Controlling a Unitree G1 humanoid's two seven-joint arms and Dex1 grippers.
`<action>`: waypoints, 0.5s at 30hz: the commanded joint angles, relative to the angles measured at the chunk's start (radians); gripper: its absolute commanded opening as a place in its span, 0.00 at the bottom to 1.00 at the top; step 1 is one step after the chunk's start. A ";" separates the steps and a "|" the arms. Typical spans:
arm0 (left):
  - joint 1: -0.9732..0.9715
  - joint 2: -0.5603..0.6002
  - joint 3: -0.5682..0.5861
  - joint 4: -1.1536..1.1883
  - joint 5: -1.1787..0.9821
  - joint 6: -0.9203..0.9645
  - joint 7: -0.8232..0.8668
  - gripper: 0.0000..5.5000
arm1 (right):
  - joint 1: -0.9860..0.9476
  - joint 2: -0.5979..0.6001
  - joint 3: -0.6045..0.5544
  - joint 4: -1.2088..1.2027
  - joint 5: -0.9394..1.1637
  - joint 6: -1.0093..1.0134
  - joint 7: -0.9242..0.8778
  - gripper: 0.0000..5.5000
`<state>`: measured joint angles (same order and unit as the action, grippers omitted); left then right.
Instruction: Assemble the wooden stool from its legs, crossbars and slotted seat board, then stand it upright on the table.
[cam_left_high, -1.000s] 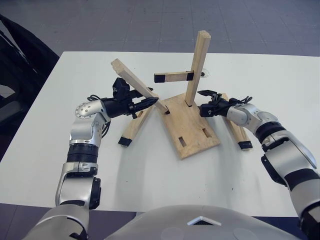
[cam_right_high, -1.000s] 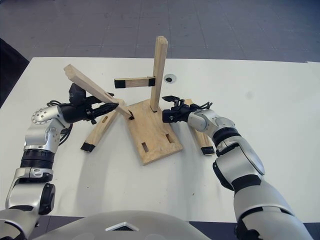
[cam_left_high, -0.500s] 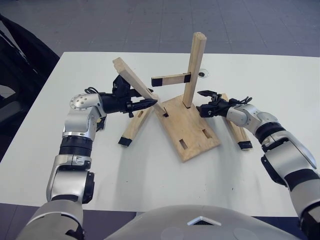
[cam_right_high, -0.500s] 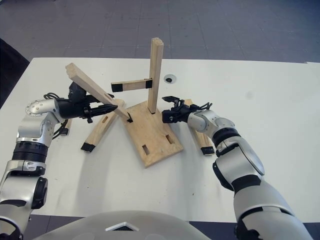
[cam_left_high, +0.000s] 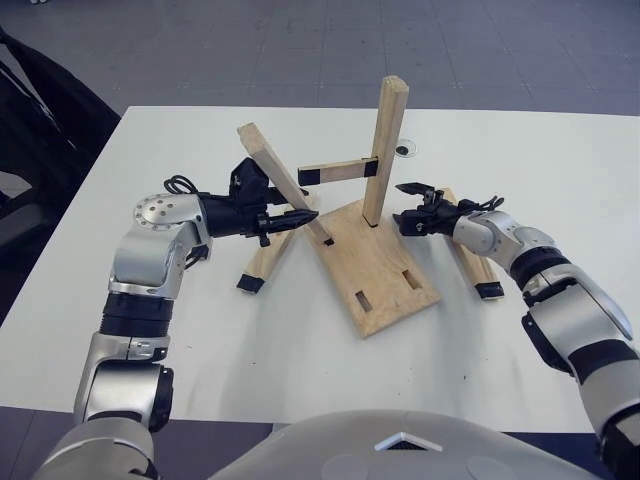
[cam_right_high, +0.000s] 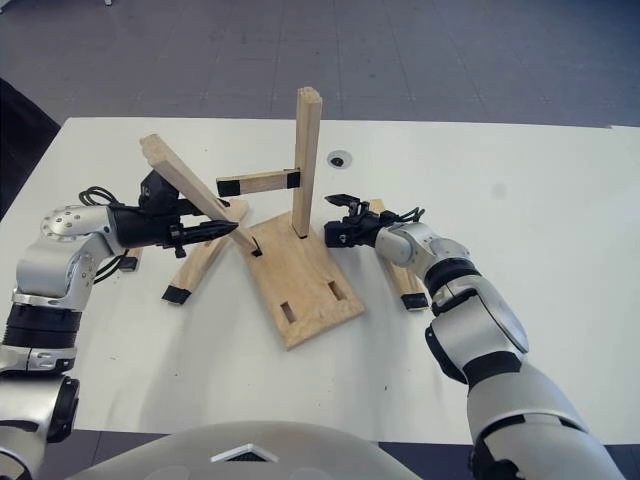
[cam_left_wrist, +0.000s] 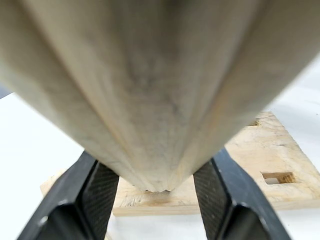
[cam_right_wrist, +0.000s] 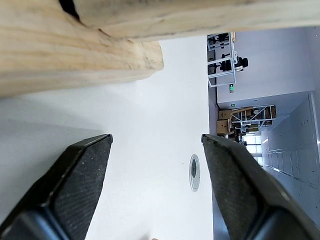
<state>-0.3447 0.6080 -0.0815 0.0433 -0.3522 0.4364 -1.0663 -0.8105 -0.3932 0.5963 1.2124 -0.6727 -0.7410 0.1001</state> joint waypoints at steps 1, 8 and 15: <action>0.140 0.022 -0.071 0.004 0.067 0.179 0.102 0.37 | 0.022 0.003 0.007 0.006 -0.010 0.012 0.022 0.60; 0.273 -0.079 0.030 0.069 -0.046 0.172 0.226 0.37 | 0.031 -0.004 -0.006 -0.010 0.007 0.007 0.034 0.60; 0.184 -0.056 -0.025 0.105 -0.012 0.136 0.231 0.37 | 0.073 -0.050 -0.128 -0.174 0.214 0.003 0.282 0.60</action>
<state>-0.2462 0.5264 -0.0168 0.0348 -0.4750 0.4828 -0.8681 -0.7545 -0.4205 0.5001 1.1069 -0.5316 -0.7412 0.2579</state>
